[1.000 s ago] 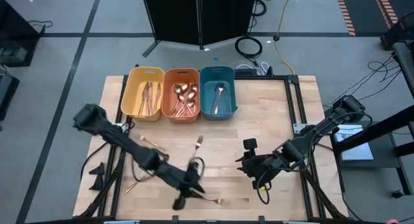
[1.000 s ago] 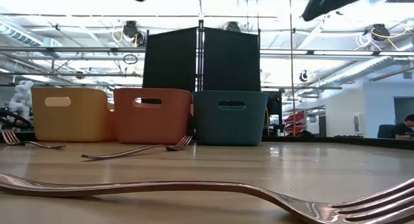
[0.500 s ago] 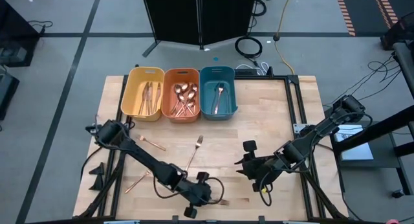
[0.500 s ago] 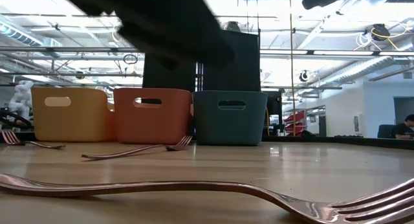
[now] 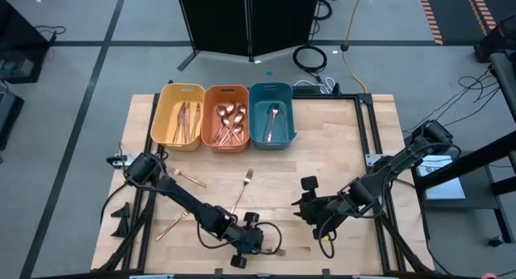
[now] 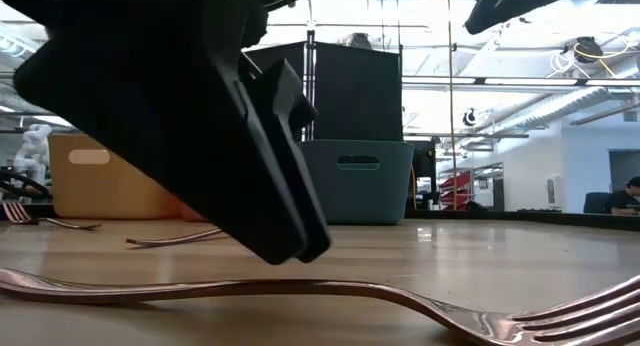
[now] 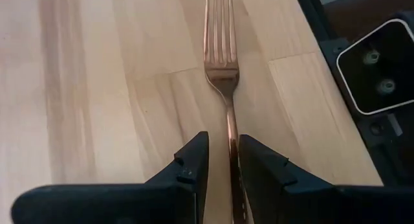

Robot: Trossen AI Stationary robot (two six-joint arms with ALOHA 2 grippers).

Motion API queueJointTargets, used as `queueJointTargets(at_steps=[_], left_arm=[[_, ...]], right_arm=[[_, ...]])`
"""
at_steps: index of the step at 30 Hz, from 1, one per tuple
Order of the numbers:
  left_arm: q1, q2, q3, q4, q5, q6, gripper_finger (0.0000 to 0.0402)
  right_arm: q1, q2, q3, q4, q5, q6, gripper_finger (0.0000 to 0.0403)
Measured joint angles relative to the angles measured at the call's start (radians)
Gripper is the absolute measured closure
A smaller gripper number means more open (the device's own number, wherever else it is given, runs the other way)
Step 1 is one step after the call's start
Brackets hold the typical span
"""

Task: Sort silverware
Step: Put the gold fork into the blue bin

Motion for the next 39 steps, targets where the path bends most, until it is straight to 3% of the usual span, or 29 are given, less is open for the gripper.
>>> queueJointTargets(at_steps=[17,25,32,39], left_arm=[[-0.01,0.043,0.001,-0.033,-0.036,0.019,0.0323],[0.003,0.044,-0.001,-0.043,-0.017,-0.016,0.0391],[0.037,-0.028,-0.012,-0.067,0.017,-0.095,0.0397],[0.086,-0.184,-0.007,-0.164,-0.118,-0.163,0.04]], right_arm=[[-0.002,0.007,0.0,-0.002,0.002,-0.039,0.0284],[-0.002,0.007,0.0,-0.002,0.002,-0.037,0.0284],[-0.001,0.007,0.0,-0.007,0.001,-0.036,0.0284],[0.0,0.006,0.0,-0.032,0.001,-0.022,0.0284]])
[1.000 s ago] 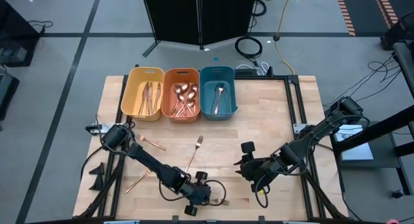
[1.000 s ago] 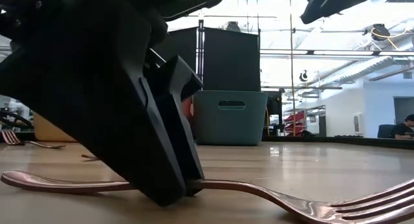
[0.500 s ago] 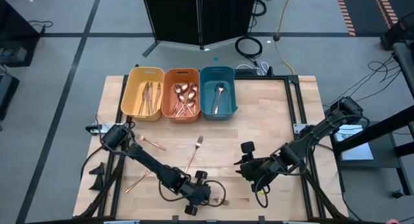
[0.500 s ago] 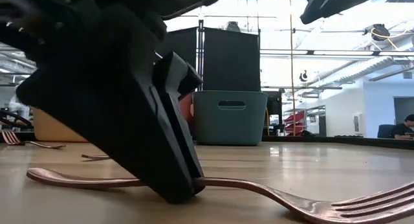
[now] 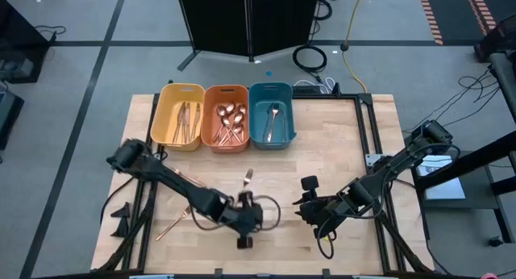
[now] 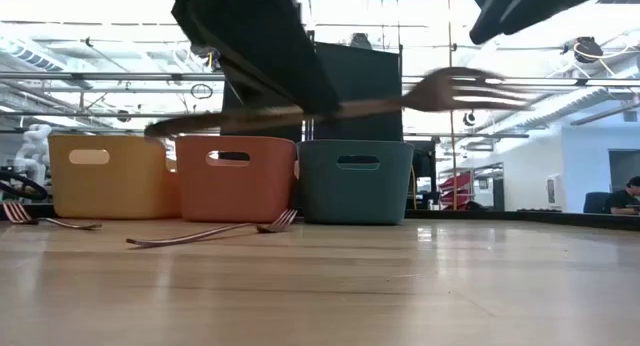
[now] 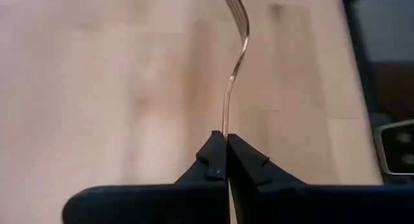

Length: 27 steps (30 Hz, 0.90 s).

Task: Sort silverware
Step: Put the gold fork into the blue bin

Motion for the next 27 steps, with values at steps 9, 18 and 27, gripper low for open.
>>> queueJointTargets(at_steps=[9,18,27], left_arm=[[0.168,-0.197,0.0,-0.21,-0.207,-0.254,0.04],[0.514,-0.24,0.003,-0.079,-0.11,-0.338,0.0401],[0.795,-0.207,0.004,0.035,-0.002,-0.465,0.0401]], right_arm=[[0.008,0.0,0.001,-0.052,0.0,0.027,0.0284],[0.008,-0.001,0.001,-0.048,0.0,0.025,0.0284],[0.008,-0.001,0.001,-0.046,-0.001,0.0,0.0284]])
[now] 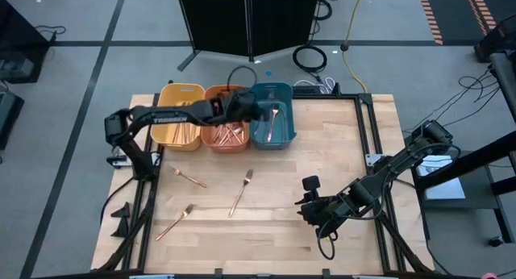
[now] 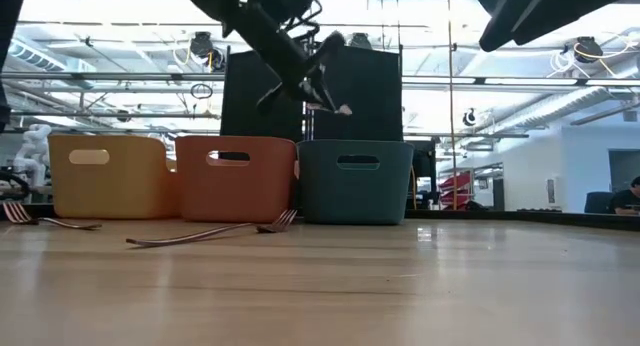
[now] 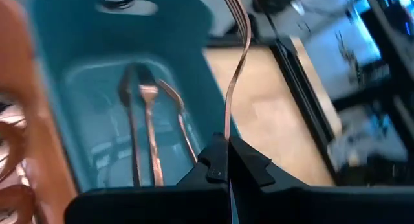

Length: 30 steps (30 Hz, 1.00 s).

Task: Sort silverware
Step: Put the gold fork into the blue bin

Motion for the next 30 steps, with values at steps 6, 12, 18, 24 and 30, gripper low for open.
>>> queueJointTargets(at_steps=[6,12,18,24,30], left_arm=[[0.055,0.015,-0.001,-0.004,-0.001,-0.11,0.0401],[0.055,0.022,0.0,-0.005,-0.012,-0.08,0.0393],[0.051,0.021,0.0,0.003,-0.07,-0.034,0.034],[0.055,0.021,0.0,0.005,-0.078,-0.033,0.0296],[0.075,-0.013,0.023,0.079,0.077,0.146,0.0292]], right_arm=[[0.0,0.0,0.0,-0.002,0.0,-0.029,0.0284],[0.0,0.0,0.0,-0.002,0.0,-0.029,0.0284],[0.0,0.0,0.0,-0.002,0.0,-0.029,0.0284],[0.0,0.0,0.0,-0.002,0.0,-0.029,0.0284],[0.0,0.0,-0.001,-0.001,0.0,-0.029,0.0284]])
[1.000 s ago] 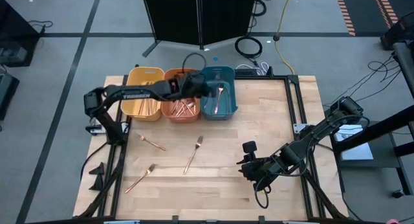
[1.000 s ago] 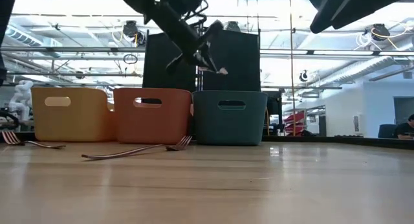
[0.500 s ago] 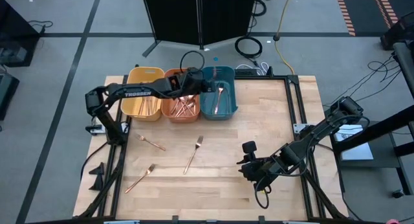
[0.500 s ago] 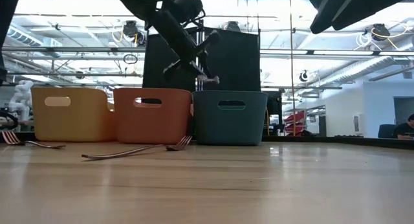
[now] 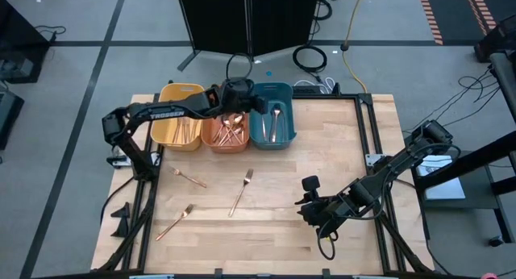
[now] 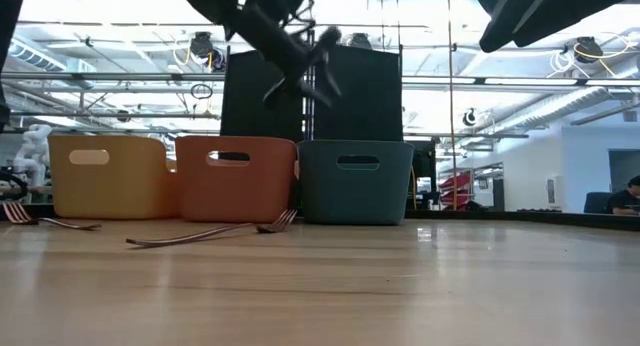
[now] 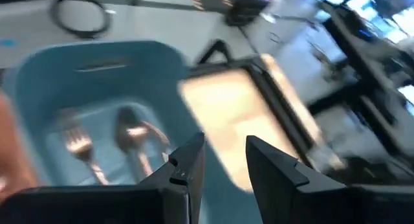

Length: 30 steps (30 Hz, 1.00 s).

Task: Sort silverware
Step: Put the gold fork into the blue bin

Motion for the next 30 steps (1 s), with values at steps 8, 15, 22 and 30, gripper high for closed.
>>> queueJointTargets(at_steps=[8,15,22,30], left_arm=[[-0.129,-0.094,0.032,-0.043,0.169,0.131,0.0292],[-0.384,-0.138,0.031,-0.351,0.175,0.189,0.0292],[-0.608,-0.155,0.024,-0.923,0.121,0.161,0.0292],[-0.791,-0.153,-0.172,-1.199,0.024,0.228,0.0292]], right_arm=[[0.0,0.0,0.0,0.006,0.0,-0.004,0.0284],[0.0,0.0,0.0,0.008,0.0,-0.005,0.0284],[0.0,0.0,0.0,0.036,0.0,-0.028,0.0284],[0.0,0.0,0.0,0.077,0.0,-0.054,0.0284]])
